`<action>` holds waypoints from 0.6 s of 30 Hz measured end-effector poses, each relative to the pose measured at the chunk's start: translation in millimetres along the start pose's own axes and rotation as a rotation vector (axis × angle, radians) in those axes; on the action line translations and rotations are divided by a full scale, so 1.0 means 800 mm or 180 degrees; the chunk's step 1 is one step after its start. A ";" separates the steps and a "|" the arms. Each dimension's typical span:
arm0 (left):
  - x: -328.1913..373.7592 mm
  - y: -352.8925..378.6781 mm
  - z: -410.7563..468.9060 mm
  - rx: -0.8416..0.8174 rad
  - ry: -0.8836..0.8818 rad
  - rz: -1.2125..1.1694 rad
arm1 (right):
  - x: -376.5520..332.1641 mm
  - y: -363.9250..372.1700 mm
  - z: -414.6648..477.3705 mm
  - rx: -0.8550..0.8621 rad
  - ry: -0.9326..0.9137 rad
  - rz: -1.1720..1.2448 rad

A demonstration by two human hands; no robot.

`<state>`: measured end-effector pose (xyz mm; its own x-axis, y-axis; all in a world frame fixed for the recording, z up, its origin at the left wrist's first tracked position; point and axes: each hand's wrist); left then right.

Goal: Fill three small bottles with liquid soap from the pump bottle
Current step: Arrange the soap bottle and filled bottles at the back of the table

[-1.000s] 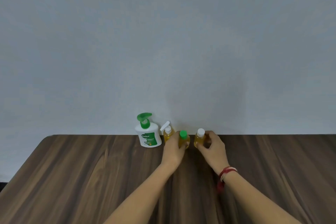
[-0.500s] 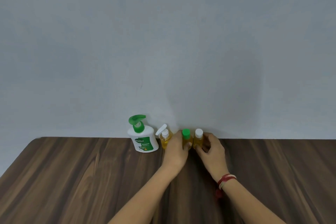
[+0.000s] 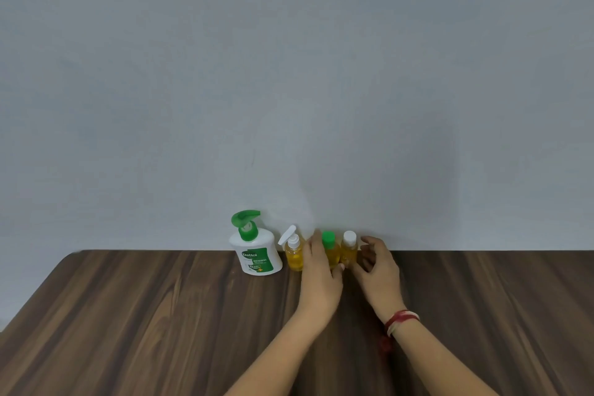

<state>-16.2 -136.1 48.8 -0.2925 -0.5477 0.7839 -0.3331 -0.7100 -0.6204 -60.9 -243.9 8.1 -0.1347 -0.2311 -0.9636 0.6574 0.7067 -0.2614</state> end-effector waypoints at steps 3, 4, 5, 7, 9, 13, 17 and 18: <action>0.008 -0.001 -0.027 0.0224 -0.0002 -0.0090 | -0.007 -0.001 -0.004 -0.0010 0.0021 0.0002; 0.010 -0.001 -0.037 0.0279 0.0018 -0.0113 | -0.009 -0.003 -0.006 0.0031 0.0059 0.0019; 0.011 0.001 -0.048 0.0306 0.0062 -0.0124 | -0.010 -0.005 -0.009 0.0068 0.0132 0.0056; 0.009 0.001 -0.066 0.0280 0.0146 -0.0080 | -0.010 -0.009 -0.016 0.0047 0.0284 0.0071; 0.002 -0.003 -0.073 0.0181 0.0071 -0.0047 | -0.011 -0.009 -0.019 -0.0087 0.0331 -0.0019; -0.029 -0.014 -0.072 0.0197 -0.0415 -0.0247 | -0.014 -0.006 -0.008 -0.0436 0.0368 -0.0268; -0.050 -0.015 -0.063 0.0133 -0.0740 -0.0413 | -0.010 -0.008 -0.001 -0.0567 0.0410 -0.0252; -0.050 -0.012 -0.056 0.0160 -0.0774 -0.0477 | -0.007 -0.010 0.002 -0.0572 0.0401 -0.0255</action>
<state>-41.5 -87.0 22.2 -0.0177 -0.5207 0.8536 -0.3098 -0.8088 -0.4998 -63.9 -249.1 15.9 -0.2801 -0.2138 -0.9359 0.4998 0.7999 -0.3323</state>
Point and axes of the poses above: each hand's wrist, its own z-axis towards the middle knuckle, its own y-axis out of the palm, x = y × z, and after that the axes turned 2 degrees about z, right-handed
